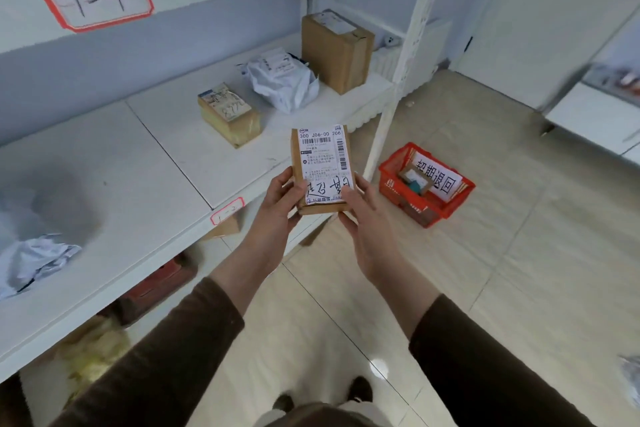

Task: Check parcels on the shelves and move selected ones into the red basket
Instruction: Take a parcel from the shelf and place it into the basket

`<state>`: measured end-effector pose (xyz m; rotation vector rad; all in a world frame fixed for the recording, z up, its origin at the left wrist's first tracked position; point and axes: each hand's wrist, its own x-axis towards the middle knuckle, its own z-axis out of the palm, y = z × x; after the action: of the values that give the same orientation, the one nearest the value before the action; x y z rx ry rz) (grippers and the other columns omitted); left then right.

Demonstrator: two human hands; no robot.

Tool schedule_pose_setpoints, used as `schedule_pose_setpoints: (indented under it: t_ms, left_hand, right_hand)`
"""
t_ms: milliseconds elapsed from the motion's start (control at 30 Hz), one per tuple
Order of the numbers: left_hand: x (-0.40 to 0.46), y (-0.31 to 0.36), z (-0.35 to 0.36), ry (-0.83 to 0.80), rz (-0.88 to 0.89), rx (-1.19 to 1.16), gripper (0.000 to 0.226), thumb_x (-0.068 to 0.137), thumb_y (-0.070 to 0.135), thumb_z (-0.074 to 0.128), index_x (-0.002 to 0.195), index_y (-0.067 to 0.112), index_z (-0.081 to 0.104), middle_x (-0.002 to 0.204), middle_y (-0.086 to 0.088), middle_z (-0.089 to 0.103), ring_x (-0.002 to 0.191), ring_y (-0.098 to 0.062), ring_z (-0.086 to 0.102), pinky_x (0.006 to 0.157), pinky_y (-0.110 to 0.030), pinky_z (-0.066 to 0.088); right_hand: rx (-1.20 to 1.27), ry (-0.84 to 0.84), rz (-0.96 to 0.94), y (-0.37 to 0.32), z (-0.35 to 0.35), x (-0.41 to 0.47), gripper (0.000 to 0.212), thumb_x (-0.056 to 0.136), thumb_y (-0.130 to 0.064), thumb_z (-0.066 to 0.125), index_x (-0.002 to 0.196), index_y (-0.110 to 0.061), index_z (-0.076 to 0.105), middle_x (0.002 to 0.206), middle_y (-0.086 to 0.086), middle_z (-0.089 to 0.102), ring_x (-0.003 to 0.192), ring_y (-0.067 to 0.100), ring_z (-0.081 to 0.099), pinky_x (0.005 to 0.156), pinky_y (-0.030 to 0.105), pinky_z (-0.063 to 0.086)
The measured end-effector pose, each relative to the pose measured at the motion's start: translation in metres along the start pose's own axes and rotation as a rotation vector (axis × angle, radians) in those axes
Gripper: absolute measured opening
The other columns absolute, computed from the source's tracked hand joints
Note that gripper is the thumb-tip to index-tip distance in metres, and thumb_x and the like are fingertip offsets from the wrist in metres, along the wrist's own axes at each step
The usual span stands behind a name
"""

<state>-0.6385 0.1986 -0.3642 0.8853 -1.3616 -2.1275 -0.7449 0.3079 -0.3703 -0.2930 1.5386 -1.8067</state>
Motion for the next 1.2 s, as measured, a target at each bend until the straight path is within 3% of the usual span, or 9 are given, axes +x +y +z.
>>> schedule_pose_setpoints:
  t_ms: [133, 233, 367, 467, 600, 900, 1000, 1100, 1200]
  left_hand:
    - [0.027, -0.022, 0.053, -0.101, -0.034, 0.035, 0.041, 0.107, 0.026, 0.057, 0.147, 0.03, 0.052, 0.132, 0.001, 0.074, 0.122, -0.014, 0.07, 0.109, -0.037, 0.051]
    - [0.05, -0.041, 0.104, -0.162, -0.059, 0.055, 0.043, 0.107, 0.028, 0.057, 0.15, 0.03, 0.049, 0.134, -0.001, 0.073, 0.128, -0.018, 0.067, 0.117, -0.045, 0.045]
    - [0.078, -0.067, 0.19, -0.211, -0.094, 0.081, 0.045, 0.107, 0.03, 0.056, 0.151, 0.031, 0.047, 0.131, 0.001, 0.075, 0.126, -0.017, 0.067, 0.118, -0.046, 0.043]
    - [0.095, -0.088, 0.258, -0.243, -0.107, 0.089, 0.045, 0.107, 0.029, 0.056, 0.151, 0.031, 0.047, 0.133, 0.001, 0.074, 0.126, -0.016, 0.067, 0.114, -0.04, 0.047]
    - [0.113, -0.115, 0.336, -0.279, -0.13, 0.093, 0.041, 0.108, 0.025, 0.054, 0.148, 0.031, 0.051, 0.133, 0.001, 0.073, 0.112, -0.006, 0.071, 0.092, -0.027, 0.051]
    - [0.208, -0.168, 0.44, -0.227, -0.228, 0.078, 0.041, 0.106, 0.022, 0.058, 0.145, 0.022, 0.049, 0.135, -0.003, 0.072, 0.118, -0.013, 0.069, 0.088, -0.026, 0.051]
    - [0.256, -0.181, 0.464, -0.186, -0.248, 0.065, 0.043, 0.105, 0.023, 0.061, 0.145, 0.019, 0.048, 0.135, -0.004, 0.072, 0.115, -0.01, 0.071, 0.086, -0.024, 0.052]
    - [0.304, -0.188, 0.492, -0.164, -0.28, 0.056, 0.039, 0.104, 0.021, 0.061, 0.141, 0.017, 0.05, 0.127, -0.001, 0.075, 0.1, -0.002, 0.075, 0.076, -0.017, 0.056]
    - [0.349, -0.195, 0.522, -0.162, -0.305, 0.059, 0.039, 0.104, 0.021, 0.062, 0.14, 0.015, 0.05, 0.128, -0.001, 0.074, 0.098, 0.001, 0.075, 0.071, -0.014, 0.058]
  right_hand:
    - [0.043, 0.098, -0.016, -0.014, -0.056, 0.007, 0.034, 0.104, -0.02, 0.058, 0.138, -0.026, 0.057, 0.131, 0.0, 0.073, 0.114, 0.008, 0.071, 0.094, 0.026, 0.051]
    - [0.062, 0.158, -0.022, -0.029, -0.105, 0.017, 0.036, 0.104, -0.021, 0.06, 0.139, -0.029, 0.058, 0.131, -0.003, 0.073, 0.119, 0.009, 0.068, 0.103, 0.032, 0.05]
    - [0.075, 0.218, -0.035, -0.052, -0.189, 0.039, 0.039, 0.102, -0.022, 0.063, 0.14, -0.03, 0.057, 0.134, -0.004, 0.071, 0.126, 0.014, 0.065, 0.112, 0.04, 0.046]
    - [0.069, 0.25, -0.047, -0.071, -0.255, 0.055, 0.041, 0.102, -0.021, 0.063, 0.142, -0.03, 0.057, 0.134, -0.004, 0.071, 0.127, 0.016, 0.065, 0.114, 0.042, 0.046]
    - [0.065, 0.3, -0.042, -0.09, -0.332, 0.075, 0.043, 0.103, -0.019, 0.062, 0.144, -0.027, 0.055, 0.137, -0.001, 0.069, 0.126, 0.017, 0.066, 0.11, 0.04, 0.051]
    - [0.027, 0.308, 0.062, -0.115, -0.447, 0.171, 0.038, 0.103, -0.014, 0.058, 0.14, -0.019, 0.054, 0.135, 0.003, 0.069, 0.101, 0.005, 0.071, 0.071, 0.013, 0.055]
    - [0.002, 0.296, 0.093, -0.123, -0.473, 0.223, 0.038, 0.103, -0.013, 0.058, 0.14, -0.018, 0.054, 0.133, 0.003, 0.071, 0.094, 0.002, 0.073, 0.069, 0.014, 0.055]
    - [-0.002, 0.294, 0.123, -0.136, -0.498, 0.274, 0.036, 0.104, -0.016, 0.059, 0.139, -0.018, 0.053, 0.126, -0.001, 0.072, 0.085, -0.003, 0.075, 0.065, 0.013, 0.055]
    - [0.004, 0.302, 0.136, -0.147, -0.524, 0.32, 0.034, 0.105, -0.023, 0.059, 0.138, -0.017, 0.052, 0.131, 0.006, 0.071, 0.095, 0.006, 0.074, 0.075, 0.02, 0.056]
